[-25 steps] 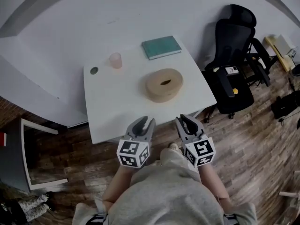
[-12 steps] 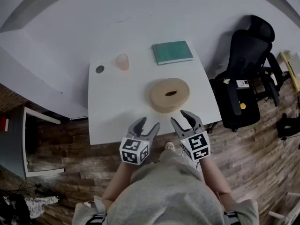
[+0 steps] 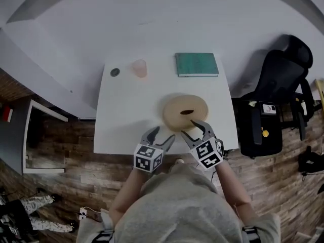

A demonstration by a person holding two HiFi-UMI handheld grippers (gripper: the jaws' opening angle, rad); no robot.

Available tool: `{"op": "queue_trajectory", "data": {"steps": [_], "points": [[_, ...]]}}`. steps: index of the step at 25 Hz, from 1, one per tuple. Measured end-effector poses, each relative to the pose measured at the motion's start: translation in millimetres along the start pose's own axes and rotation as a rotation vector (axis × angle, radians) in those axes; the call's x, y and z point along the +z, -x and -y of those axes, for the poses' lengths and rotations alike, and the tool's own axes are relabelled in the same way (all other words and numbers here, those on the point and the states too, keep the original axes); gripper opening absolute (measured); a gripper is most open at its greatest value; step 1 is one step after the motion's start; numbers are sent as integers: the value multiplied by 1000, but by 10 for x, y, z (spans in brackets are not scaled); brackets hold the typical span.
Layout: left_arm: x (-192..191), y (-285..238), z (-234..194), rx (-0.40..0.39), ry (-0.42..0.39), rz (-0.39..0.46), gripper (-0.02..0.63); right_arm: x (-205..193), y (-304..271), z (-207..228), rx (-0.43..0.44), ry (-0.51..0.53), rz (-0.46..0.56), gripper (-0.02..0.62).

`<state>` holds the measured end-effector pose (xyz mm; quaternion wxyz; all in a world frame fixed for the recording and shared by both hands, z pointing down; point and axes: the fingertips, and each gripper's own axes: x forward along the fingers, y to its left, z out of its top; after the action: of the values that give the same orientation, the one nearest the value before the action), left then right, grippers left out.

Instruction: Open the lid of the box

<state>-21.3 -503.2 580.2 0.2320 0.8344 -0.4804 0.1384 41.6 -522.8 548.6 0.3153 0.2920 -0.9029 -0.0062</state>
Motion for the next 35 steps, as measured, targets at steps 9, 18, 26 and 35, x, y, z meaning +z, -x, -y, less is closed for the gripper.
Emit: {"op": "queue_trajectory", "data": {"steps": [9, 18, 26, 35], "points": [[-293, -407, -119, 24, -12, -92, 319, -120, -312, -55, 168, 142, -81, 222], [-436, -702, -242, 70, -36, -149, 330, -215, -511, -83, 235, 353, -160, 209], [-442, -793, -241, 84, -31, -148, 333, -259, -529, -120, 281, 431, -164, 160], [-484, -801, -255, 104, -22, -134, 333, -265, -518, -138, 282, 458, -149, 145]]}}
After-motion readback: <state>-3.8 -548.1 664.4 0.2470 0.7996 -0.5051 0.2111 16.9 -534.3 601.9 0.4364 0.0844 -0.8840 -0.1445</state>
